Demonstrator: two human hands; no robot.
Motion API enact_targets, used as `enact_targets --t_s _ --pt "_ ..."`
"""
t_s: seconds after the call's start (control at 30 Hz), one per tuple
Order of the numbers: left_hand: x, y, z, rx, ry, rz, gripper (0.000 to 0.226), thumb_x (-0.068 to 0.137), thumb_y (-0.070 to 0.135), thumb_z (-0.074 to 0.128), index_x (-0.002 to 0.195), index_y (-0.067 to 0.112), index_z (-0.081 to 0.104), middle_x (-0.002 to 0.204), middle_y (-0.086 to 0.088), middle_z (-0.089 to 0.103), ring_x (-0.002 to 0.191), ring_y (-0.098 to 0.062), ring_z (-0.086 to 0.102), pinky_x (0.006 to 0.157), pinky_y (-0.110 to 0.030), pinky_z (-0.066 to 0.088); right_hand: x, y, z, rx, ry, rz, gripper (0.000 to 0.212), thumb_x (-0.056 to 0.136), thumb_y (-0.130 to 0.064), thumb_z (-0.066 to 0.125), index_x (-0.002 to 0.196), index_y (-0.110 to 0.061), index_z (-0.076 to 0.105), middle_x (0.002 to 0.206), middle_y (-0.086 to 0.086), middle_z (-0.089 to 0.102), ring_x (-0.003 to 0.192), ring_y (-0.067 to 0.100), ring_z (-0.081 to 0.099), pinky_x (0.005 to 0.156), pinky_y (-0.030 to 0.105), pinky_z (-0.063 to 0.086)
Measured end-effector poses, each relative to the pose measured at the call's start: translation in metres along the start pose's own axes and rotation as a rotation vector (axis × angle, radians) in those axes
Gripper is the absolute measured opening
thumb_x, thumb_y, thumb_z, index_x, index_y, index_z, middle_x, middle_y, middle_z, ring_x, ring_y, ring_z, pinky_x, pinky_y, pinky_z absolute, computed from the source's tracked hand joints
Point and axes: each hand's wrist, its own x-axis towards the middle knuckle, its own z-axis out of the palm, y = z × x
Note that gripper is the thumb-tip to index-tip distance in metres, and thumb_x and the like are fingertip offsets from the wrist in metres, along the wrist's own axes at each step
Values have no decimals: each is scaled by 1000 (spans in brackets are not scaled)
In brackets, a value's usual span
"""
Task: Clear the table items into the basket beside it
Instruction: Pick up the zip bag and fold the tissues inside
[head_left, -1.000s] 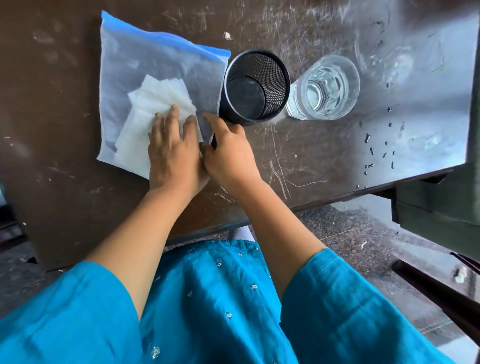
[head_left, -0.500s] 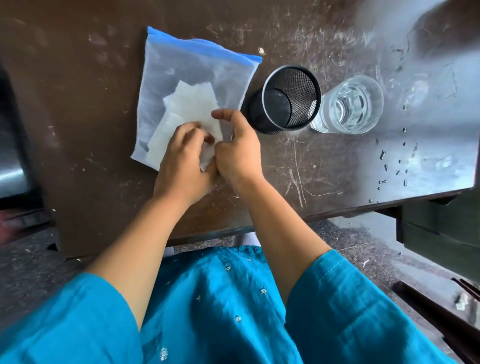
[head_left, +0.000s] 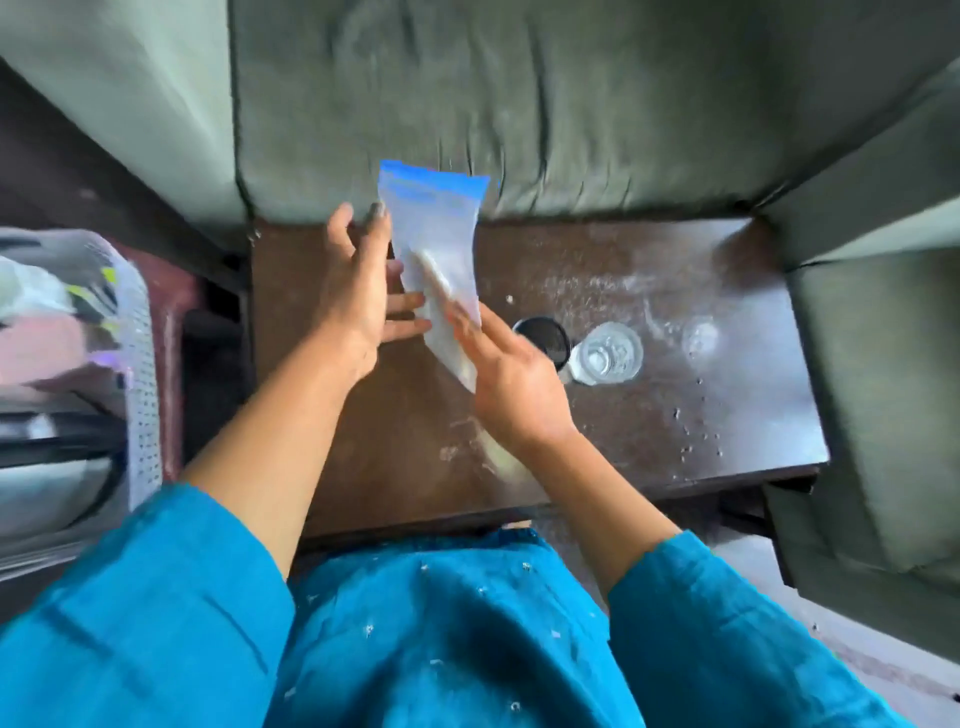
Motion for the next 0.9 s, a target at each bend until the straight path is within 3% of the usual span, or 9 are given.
enact_targets --t_s 0.1,0.17,0.27,0.37,0.47,0.6,0.7,0.77,0.9 --pt "-25 54 -2 10 -107 -33 47 79 64 50 120 43 40 116 2 56 79 -24 69 63 -43 58 -14 -21 -39 -148 42 -175 54 76 3 43 129 -4 53 141 9 47 68 34 58 48 41 53" --pt "-42 80 3 75 -110 -2 38 82 44 61 114 36 42 111 7 57 73 -17 67 56 -33 55 -20 -33 -61 -205 36 -216 46 80 -4 34 118 0 59 142 9 45 71 32 58 49 41 53" --pt "-57 111 8 154 15 132 32 83 6 52 110 22 49 111 -2 57 80 -21 63 53 -27 50 -16 -42 -88 -171 2 -222 42 85 -11 30 117 -2 56 151 3 31 90 35 56 69 46 54" --pt "-70 137 6 479 121 450 33 76 -1 42 98 12 63 109 -12 65 99 -32 61 73 -32 50 -4 -43 -117 -95 45 -234 19 83 -18 60 96 -6 68 145 15 39 106 35 57 90 41 49" --pt "-85 161 12 771 130 656 43 70 -2 55 109 12 63 117 -8 64 106 -27 58 75 -23 40 9 -56 -153 209 318 -83 31 81 -24 61 59 -2 61 121 21 56 103 21 58 86 25 44" --pt "-92 179 27 1056 83 845 56 66 6 71 120 9 55 121 -14 57 107 -31 55 86 -32 42 38 -90 -206 424 740 17 12 80 -9 58 69 -6 62 79 5 65 67 -8 52 63 9 40" --pt "-96 187 37 1119 10 980 36 68 1 60 104 2 55 107 -16 58 100 -35 54 80 -39 47 56 -120 -227 612 557 75 18 75 -8 62 76 -25 54 70 -9 64 64 3 60 62 16 48" --pt "-97 193 41 1109 -1 1007 26 70 -1 52 96 2 52 99 -17 56 94 -35 54 73 -41 46 66 -126 -228 563 370 183 20 76 -9 57 84 -26 50 77 -8 64 70 11 60 55 10 44" --pt "-93 195 41 1076 29 959 63 67 -1 60 128 8 45 123 -17 51 107 -35 54 83 -37 44 67 -107 -224 235 196 348 30 83 -8 51 113 -9 48 90 0 54 76 19 49 51 22 30"
